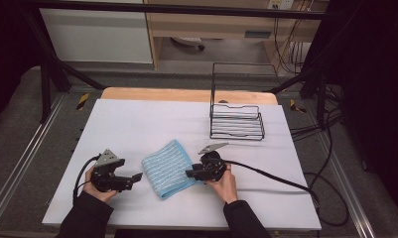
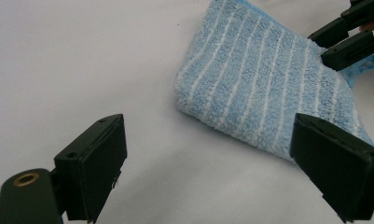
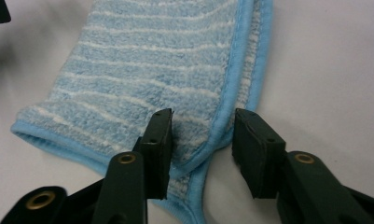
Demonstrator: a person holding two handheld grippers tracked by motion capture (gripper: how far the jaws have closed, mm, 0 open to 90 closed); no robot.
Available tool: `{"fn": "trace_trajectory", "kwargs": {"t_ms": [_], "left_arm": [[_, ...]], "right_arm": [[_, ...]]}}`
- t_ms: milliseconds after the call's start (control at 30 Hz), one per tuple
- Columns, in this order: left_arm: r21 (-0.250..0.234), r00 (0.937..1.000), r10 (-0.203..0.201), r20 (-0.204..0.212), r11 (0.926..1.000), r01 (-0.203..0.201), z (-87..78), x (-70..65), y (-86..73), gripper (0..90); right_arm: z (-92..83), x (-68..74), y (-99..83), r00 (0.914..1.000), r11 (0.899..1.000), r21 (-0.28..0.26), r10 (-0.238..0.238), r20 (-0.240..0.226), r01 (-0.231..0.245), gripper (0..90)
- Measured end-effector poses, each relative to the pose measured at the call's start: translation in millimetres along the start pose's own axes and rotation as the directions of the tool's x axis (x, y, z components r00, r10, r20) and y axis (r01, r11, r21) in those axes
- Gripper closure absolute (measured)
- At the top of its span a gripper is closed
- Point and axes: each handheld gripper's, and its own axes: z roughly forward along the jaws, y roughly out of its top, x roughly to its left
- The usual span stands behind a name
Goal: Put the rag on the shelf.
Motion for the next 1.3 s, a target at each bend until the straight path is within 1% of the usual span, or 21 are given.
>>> {"fn": "trace_trajectory", "kwargs": {"t_ms": [133,267,333,367,433,533,700,800,867,1033,1100,1300], "left_arm": [[-0.001,1.0,0.001,-0.001,1.0,-0.001,0.1,0.3,0.0,10.8],[0.0,1.0,0.001,-0.001,1.0,-0.001,0.5,0.4,-0.2,10.9],[0.0,1.0,0.0,-0.003,1.0,0.0,0.5,0.7,-0.2,10.9],[-0.001,1.0,0.0,-0.005,1.0,0.0,0.3,0.9,-0.2,10.9],[-0.004,1.0,-0.001,-0.007,1.0,0.001,-0.2,1.0,-0.3,11.0],[-0.008,0.9999,-0.006,-0.009,0.9999,0.006,-0.6,1.1,-0.2,11.0],[-0.008,0.9999,-0.003,-0.009,1.0,0.003,-1.5,1.7,-0.2,11.0],[-0.012,0.9999,-0.002,-0.011,0.9999,0.002,-2.0,1.5,-0.1,11.0],[-0.013,0.9999,-0.002,-0.012,0.9999,0.002,-2.3,1.4,0.0,11.0],[-0.015,0.9999,0.0,-0.012,0.9999,-0.001,-2.5,0.9,0.1,10.9],[-0.015,0.9999,0.002,-0.012,0.9999,-0.003,-2.5,0.8,0.2,10.9],[-0.015,0.9999,0.005,-0.013,0.9999,-0.006,-2.4,0.3,0.3,10.9]], "right_arm": [[-0.3,2.4,-1.5,0.9996,1.0,0.014,0.016,-0.022,-0.016,68.2],[0.5,3.9,-2.6,0.9984,0.999,0.02,0.045,-0.033,-0.045,75.8],[0.3,4.8,-3.2,0.9983,0.999,0.016,0.047,-0.036,-0.046,79.6],[-0.1,5.7,-3.4,0.9976,0.998,0.014,0.058,-0.037,-0.058,81.0],[-3.1,7.4,-3.0,0.9972,0.998,0.002,0.066,-0.033,-0.066,83.0],[-7.3,10.1,-3.0,0.996,0.997,-0.002,0.08,-0.039,-0.08,83.7],[-12.6,13.7,-4.0,0.9957,0.996,0.003,0.084,-0.038,-0.084,83.9],[-16.9,16.5,-5.3,0.996,0.996,0.009,0.084,-0.03,-0.084,84.0],[-22.2,19.5,-6.3,0.9959,0.996,0.012,0.089,-0.013,-0.089,84.0],[-30.5,23.7,-9.6,0.9952,0.995,0.01,0.097,0.007,-0.097,84.0],[-34.5,24.6,-13.5,0.9946,0.995,0.012,0.102,0.022,-0.102,84.0],[-50.7,23.7,-29.4,0.9893,0.991,-0.015,0.132,0.061,-0.132,84.0]]}}
